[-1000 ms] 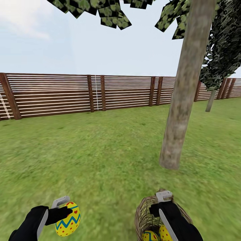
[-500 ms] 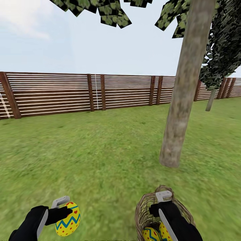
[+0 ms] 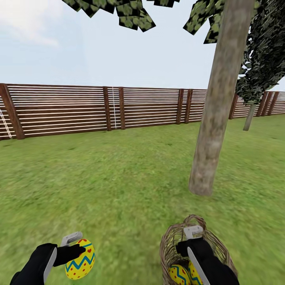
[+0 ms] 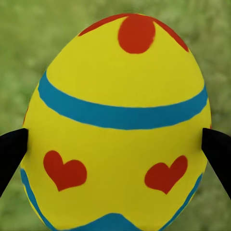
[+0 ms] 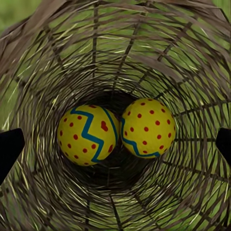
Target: Take the three Easter eggs out of the wicker basket on the lawn in the garden, then place them on the lawn next to a single tree (choose any tree) so that all three eggs are next to the same tree and none are left in the basket.
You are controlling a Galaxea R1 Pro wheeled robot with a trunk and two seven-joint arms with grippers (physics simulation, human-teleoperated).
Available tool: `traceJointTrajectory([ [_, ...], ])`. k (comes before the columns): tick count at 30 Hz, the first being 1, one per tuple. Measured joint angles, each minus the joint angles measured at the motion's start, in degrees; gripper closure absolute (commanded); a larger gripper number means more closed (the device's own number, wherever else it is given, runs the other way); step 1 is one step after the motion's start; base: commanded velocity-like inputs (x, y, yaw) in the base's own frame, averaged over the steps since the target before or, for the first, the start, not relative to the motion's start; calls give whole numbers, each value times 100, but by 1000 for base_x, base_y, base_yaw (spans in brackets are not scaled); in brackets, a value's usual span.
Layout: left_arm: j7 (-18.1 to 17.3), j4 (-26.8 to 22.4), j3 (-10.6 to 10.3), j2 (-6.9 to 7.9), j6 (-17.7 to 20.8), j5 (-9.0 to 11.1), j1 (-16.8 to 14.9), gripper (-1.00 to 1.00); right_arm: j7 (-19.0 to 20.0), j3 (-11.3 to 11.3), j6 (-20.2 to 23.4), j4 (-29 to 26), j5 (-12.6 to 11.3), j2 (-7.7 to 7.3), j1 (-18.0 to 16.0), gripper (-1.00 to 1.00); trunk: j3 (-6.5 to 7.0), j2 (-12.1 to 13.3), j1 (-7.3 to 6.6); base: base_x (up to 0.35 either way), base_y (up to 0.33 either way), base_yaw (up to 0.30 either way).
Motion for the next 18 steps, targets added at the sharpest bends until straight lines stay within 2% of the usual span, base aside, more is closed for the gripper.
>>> traceJointTrajectory([
  [14,-1,0,0,1,0,0,1,100,-2,18,0,0,2,7,0,-100,-251,-562,308,0,0,0],
  [18,-3,-8,0,-5,-3,7,-1,100,-2,18,0,0,6,9,0,-100,-252,-563,308,0,0,0],
])
